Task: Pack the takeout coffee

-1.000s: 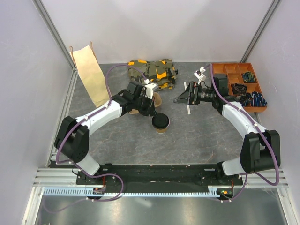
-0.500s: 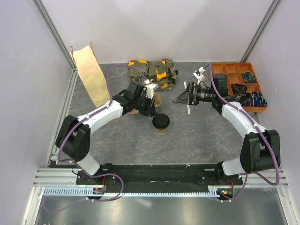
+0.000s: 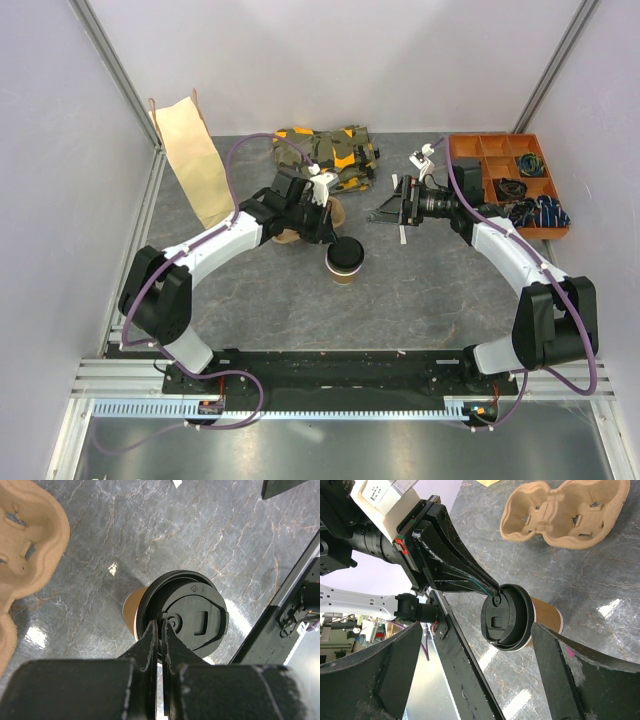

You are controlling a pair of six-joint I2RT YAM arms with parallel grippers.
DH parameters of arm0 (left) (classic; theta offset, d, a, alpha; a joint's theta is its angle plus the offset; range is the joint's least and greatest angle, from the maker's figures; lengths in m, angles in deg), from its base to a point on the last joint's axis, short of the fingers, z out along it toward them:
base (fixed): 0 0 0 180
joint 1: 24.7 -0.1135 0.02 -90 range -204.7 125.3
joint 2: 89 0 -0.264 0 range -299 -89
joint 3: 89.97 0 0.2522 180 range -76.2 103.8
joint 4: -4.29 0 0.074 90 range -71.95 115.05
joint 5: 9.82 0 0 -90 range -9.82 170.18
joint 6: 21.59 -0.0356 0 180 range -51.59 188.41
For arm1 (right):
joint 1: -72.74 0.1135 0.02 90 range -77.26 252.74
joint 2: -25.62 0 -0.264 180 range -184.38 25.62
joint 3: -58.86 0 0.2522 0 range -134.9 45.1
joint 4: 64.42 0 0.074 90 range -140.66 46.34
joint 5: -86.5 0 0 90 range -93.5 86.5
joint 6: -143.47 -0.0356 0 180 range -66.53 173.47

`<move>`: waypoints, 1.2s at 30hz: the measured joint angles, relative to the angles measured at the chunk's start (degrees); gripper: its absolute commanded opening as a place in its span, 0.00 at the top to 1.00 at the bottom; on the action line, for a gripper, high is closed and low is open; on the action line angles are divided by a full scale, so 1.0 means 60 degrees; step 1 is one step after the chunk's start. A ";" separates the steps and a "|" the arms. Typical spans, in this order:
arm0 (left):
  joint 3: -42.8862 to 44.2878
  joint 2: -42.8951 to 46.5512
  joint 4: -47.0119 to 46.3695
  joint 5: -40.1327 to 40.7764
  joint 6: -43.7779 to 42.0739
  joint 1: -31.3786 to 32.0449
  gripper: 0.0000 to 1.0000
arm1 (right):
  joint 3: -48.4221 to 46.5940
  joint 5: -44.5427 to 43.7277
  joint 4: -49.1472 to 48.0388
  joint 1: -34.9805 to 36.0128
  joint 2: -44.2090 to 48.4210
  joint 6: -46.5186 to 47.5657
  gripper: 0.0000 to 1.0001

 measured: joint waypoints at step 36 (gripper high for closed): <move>-0.0018 -0.0200 0.0175 -0.0004 0.0000 0.0000 0.98 | 0.0000 0.0025 0.0011 0.0051 -0.0273 0.0007 0.02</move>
